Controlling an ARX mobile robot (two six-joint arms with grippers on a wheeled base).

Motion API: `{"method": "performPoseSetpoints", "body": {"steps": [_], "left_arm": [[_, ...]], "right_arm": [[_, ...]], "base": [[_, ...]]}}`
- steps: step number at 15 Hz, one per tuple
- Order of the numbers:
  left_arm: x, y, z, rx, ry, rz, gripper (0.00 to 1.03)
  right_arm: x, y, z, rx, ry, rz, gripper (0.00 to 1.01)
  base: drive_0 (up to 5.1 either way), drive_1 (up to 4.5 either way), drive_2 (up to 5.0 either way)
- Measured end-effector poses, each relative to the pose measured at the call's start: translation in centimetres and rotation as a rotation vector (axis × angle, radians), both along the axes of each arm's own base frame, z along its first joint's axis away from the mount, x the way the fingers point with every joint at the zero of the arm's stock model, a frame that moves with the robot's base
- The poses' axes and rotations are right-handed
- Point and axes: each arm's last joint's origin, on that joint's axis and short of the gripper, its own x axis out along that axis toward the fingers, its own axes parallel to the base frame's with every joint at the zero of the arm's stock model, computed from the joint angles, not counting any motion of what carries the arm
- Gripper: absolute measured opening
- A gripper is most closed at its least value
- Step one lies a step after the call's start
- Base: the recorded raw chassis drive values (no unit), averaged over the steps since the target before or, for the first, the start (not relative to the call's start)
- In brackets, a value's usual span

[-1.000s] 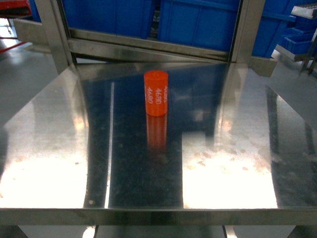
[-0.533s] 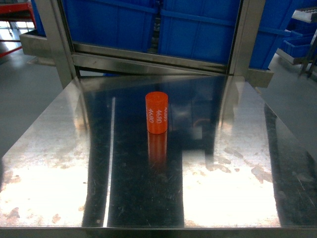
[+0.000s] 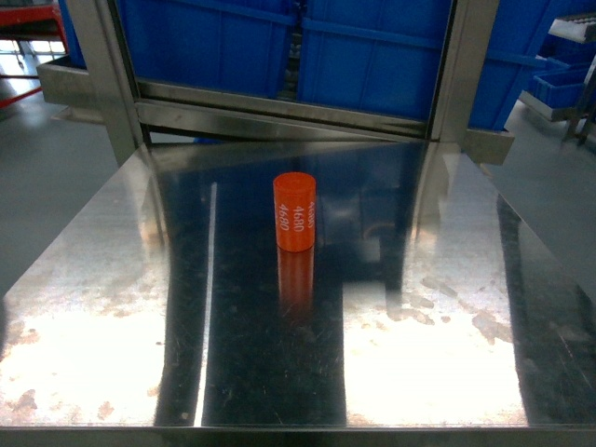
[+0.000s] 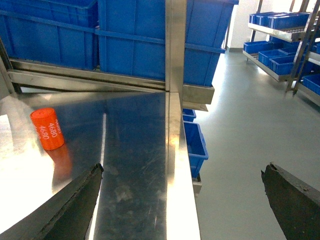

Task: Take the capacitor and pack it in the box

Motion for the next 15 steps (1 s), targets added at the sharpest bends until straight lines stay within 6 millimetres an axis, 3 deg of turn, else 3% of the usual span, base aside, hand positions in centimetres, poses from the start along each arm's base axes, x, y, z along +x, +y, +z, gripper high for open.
{"method": "performPoseSetpoints", "body": {"steps": [7, 9, 10, 12, 13, 15], "left_arm": [[0.0, 0.0, -0.1, 0.011, 0.029, 0.006, 0.98], [2.6, -1.2, 0.7, 0.028, 0.040, -0.019, 0.98], [5.0, -1.6, 1.7, 0.024, 0.005, -0.023, 0.98], [12.5, -3.2, 4.4, 0.004, -0.116, -0.056, 0.98], [20.8, -6.5, 1.9, 0.011, -0.016, -0.136, 0.98], [25.3, -9.6, -0.7, 0.004, 0.084, -0.202, 0.98]], "right_arm": [[0.0, 0.0, 0.0, 0.000, 0.000, 0.000, 0.98], [0.0, 0.0, 0.0, 0.000, 0.000, 0.000, 0.98], [0.0, 0.0, 0.0, 0.000, 0.000, 0.000, 0.98], [0.0, 0.0, 0.0, 0.000, 0.000, 0.000, 0.98], [0.0, 0.0, 0.0, 0.000, 0.000, 0.000, 0.98], [0.0, 0.0, 0.0, 0.000, 0.000, 0.000, 0.98]], "base": [[0.0, 0.00, 0.0], [0.0, 0.00, 0.0], [0.0, 0.00, 0.0], [0.0, 0.00, 0.0], [0.0, 0.00, 0.0], [0.0, 0.00, 0.0]]}}
